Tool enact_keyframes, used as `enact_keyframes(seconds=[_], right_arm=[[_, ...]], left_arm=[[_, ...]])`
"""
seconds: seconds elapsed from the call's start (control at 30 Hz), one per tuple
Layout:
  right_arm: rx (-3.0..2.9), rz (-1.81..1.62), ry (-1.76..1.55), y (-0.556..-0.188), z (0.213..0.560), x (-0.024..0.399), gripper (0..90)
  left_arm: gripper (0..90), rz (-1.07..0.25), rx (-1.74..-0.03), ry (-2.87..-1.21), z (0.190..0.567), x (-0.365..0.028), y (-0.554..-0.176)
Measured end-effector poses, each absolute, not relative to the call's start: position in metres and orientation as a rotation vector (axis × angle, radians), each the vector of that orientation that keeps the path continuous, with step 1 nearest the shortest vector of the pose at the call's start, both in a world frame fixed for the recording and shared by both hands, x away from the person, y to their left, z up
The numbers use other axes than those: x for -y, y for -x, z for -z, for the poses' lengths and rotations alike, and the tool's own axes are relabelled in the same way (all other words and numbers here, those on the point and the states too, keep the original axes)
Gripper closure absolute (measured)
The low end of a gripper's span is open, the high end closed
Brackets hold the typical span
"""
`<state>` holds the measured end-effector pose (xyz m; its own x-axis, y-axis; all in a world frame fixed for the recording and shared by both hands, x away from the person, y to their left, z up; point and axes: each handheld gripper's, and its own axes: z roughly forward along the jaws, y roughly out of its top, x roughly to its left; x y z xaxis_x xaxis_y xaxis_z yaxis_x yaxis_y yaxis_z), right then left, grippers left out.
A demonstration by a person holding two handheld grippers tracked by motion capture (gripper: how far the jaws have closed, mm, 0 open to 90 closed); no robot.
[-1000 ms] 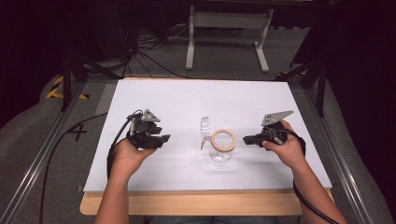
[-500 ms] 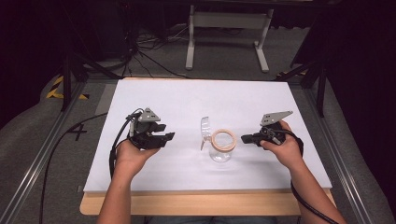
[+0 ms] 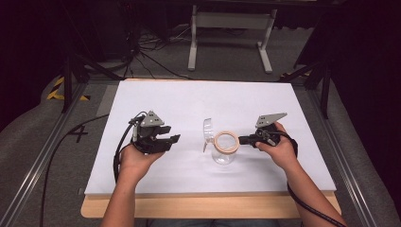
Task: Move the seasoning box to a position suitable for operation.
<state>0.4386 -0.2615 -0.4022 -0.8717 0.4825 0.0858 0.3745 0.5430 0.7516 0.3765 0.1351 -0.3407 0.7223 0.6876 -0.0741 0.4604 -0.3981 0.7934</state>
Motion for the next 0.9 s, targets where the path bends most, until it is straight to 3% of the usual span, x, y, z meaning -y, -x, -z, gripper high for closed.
enact_keyframes(seconds=[0.43, 0.57, 0.9], right_arm=[[-2.677, -1.228, -0.715, -0.451, 0.41, 0.249, 90.0], [-2.685, -1.217, -0.715, -0.451, 0.41, 0.248, 90.0], [-2.703, -1.194, -0.737, -0.446, 0.406, 0.247, 90.0]], left_arm=[[51.6, -0.359, -0.9, -2.057, 0.342, -0.151, -0.369], [46.6, -0.305, -0.967, -2.003, 0.342, -0.152, -0.369], [49.4, -0.293, -0.954, -2.041, 0.343, -0.15, -0.372]])
